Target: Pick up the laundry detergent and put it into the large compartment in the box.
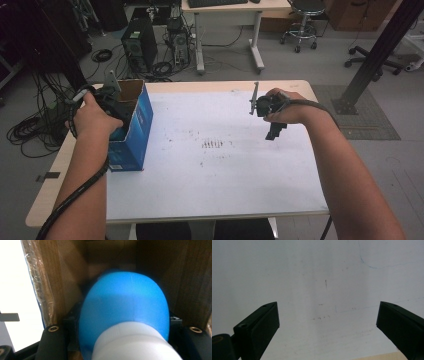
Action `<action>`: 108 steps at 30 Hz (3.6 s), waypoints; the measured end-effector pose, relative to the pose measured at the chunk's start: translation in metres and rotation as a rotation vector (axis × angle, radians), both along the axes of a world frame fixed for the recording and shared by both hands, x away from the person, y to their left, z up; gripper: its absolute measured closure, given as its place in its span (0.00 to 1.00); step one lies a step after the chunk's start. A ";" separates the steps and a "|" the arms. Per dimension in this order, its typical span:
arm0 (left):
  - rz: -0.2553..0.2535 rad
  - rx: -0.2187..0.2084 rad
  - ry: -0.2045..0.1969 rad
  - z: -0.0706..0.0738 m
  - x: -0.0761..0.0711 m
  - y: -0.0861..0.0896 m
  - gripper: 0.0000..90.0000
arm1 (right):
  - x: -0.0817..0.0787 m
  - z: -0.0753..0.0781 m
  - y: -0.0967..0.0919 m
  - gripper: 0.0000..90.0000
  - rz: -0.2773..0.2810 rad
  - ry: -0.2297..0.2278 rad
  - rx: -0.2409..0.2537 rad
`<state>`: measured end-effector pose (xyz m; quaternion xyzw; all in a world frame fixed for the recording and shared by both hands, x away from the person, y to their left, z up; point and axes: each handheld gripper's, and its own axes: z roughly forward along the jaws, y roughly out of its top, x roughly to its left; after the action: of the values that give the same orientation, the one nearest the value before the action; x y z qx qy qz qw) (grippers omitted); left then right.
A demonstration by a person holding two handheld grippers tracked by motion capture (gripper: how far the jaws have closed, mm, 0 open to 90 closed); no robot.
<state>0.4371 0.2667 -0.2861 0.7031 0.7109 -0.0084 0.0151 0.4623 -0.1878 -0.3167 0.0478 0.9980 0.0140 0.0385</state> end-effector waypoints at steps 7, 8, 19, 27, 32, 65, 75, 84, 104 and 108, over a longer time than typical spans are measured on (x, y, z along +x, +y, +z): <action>0.007 0.000 -0.005 0.000 0.000 0.000 0.40 | 0.000 0.000 -0.001 0.05 0.000 0.001 0.005; 0.009 -0.002 -0.005 0.000 0.000 0.000 0.39 | 0.000 0.000 -0.002 0.05 0.000 0.000 0.006; 0.017 0.017 0.004 0.005 -0.002 -0.004 0.38 | -0.002 -0.002 -0.004 0.05 -0.007 -0.001 0.012; 0.008 0.021 -0.018 0.012 -0.004 -0.007 0.34 | -0.003 -0.001 -0.006 0.05 -0.006 -0.004 0.020; 0.009 0.027 -0.026 0.018 -0.006 -0.010 0.34 | -0.003 0.001 -0.007 0.05 -0.015 -0.002 0.034; 0.022 0.062 -0.059 0.045 -0.020 -0.019 0.16 | -0.008 0.008 -0.013 0.05 -0.017 -0.016 0.052; 0.007 0.070 -0.075 0.062 -0.025 -0.025 0.12 | -0.009 0.008 -0.013 0.05 -0.012 -0.020 0.057; -0.014 0.051 -0.073 0.069 -0.028 -0.035 0.00 | -0.009 0.008 -0.012 0.05 -0.009 -0.018 0.055; -0.138 0.064 -0.093 0.089 -0.033 -0.074 0.00 | -0.011 0.010 -0.012 0.05 -0.013 -0.020 0.057; -0.196 0.060 -0.095 0.091 -0.034 -0.091 0.00 | -0.012 0.010 -0.012 0.05 -0.011 -0.018 0.057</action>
<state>0.4032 0.1755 -0.1948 0.7691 0.6370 0.0449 0.0270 0.4505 -0.1993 -0.3071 0.0545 0.9965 0.0425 0.0462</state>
